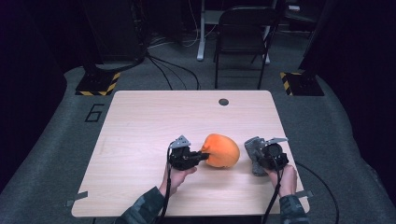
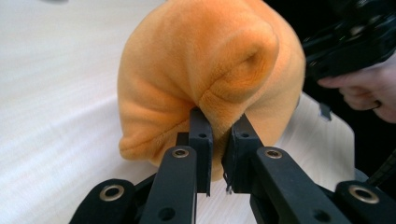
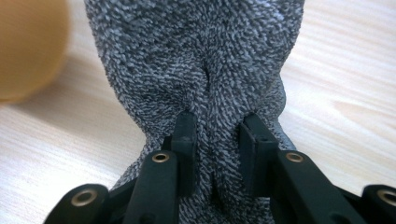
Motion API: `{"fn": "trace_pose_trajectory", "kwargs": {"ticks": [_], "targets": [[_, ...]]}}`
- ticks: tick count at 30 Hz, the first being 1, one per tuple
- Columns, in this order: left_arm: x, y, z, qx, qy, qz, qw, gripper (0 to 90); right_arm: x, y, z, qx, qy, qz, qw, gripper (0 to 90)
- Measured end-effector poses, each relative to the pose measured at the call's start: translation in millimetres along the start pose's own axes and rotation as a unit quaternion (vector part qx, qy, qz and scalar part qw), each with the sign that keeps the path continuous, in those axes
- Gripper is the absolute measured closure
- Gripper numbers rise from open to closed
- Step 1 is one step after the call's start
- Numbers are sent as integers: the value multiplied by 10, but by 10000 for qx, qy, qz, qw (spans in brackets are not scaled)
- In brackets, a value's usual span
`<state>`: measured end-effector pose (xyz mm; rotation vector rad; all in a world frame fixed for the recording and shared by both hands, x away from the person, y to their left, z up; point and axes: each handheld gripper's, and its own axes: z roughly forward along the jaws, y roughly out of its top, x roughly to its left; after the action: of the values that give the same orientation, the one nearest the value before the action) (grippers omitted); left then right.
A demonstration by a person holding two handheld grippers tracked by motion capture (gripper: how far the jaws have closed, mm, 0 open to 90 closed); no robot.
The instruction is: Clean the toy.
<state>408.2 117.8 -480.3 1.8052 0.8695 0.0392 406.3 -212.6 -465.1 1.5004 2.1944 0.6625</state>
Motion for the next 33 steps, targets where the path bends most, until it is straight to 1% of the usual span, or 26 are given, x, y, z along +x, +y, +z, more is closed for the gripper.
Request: {"fn": "trace_pose_trajectory", "kwargs": {"ticks": [1, 2, 4, 6, 7, 8, 9, 10, 13, 15, 17, 18, 19, 20, 21, 23, 24, 25, 26, 27, 28, 29, 31, 32, 33], "targets": [[16, -27, 32, 54, 12, -24, 10000, 824, 11, -2, 11, 21, -1, 5, 10000, 702], [27, -44, 44, 46, -10, -53, 10000, 823, 22, 3, 9, 35, 8, 5, 10000, 702], [22, -35, 38, 29, 19, -61, 10000, 820, 44, 28, -25, -49, 10, -52, 10000, 702], [27, -38, 35, 30, 14, -75, 10000, 818, 98, 75, -104, -171, 26, -104, 9998, 702], [28, -42, 39, 3, 2, -123, 9999, 817, 136, 108, -158, -236, 40, -120, 9996, 702], [32, -44, 39, 1, 3, -126, 9999, 816, 186, 144, -222, -304, 84, -118, 9994, 702], [30, -44, 38, 1, 28, -121, 9999, 815, 221, 173, -271, -382, 132, -172, 9990, 702], [26, -46, 41, -11, 32, -123, 9999, 814, 302, 225, -350, -510, 177, -207, 9983, 701], [1, -51, 41, 4, 62, -91, 9999, 811, 544, 353, -523, -725, 329, -528, 9954, 701], [-18, -54, 42, 11, 102, -25, 9999, 810, 709, 432, -589, -827, 428, -735, 9929, 700], [-39, -53, 48, 12, 119, 55, 9999, 810, 856, 503, -620, -898, 500, -882, 9908, 700], [-49, -53, 50, 14, 125, 81, 9999, 810, 921, 532, -626, -954, 556, -901, 9898, 699], [-63, -55, 53, 10, 128, 67, 9999, 810, 976, 562, -627, -968, 599, -981, 9886, 699], [-75, -58, 57, -19, 137, 53, 9999, 810, 1028, 586, -621, -1006, 612, -1029, 9877, 699], [-74, -57, 56, -11, 144, 120, 9998, 811, 1073, 603, -609, -1051, 640, -1069, 9866, 699], [-89, -59, 59, -6, 143, 163, 9998, 812, 1147, 621, -572, -1031, 653, -1165, 9857, 699], [-91, -61, 64, -10, 147, 164, 9998, 812, 1172, 622, -536, -1025, 658, -1240, 9848, 699], [-87, -64, 71, -2, 165, 179, 9997, 813, 1192, 615, -500, -997, 593, -1292, 9848, 700], [-86, -70, 75, -17, 164, 135, 9998, 813, 1197, 601, -475, -991, 514, -1316, 9850, 701], [-82, -71, 81, -18, 146, 142, 9998, 813, 1188, 591, -453, -1009, 477, -1347, 9846, 701], [-74, -67, 78, 24, 152, 253, 9996, 813, 1167, 581, -443, -985, 457, -1349, 9849, 701], [-86, -68, 81, 0, 172, 234, 9996, 813, 1143, 566, -438, -949, 430, -1299, 9860, 702], [-84, -73, 80, 6, 179, 273, 9995, 813, 1066, 529, -414, -909, 369, -1241, 9874, 702], [-90, -82, 77, 13, 163, 199, 9997, 813, 1018, 502, -400, -864, 347, -1178, 9887, 701], [-85, -82, 75, 4, 163, 206, 9997, 813, 968, 474, -379, -828, 309, -1109, 9899, 702]]}}
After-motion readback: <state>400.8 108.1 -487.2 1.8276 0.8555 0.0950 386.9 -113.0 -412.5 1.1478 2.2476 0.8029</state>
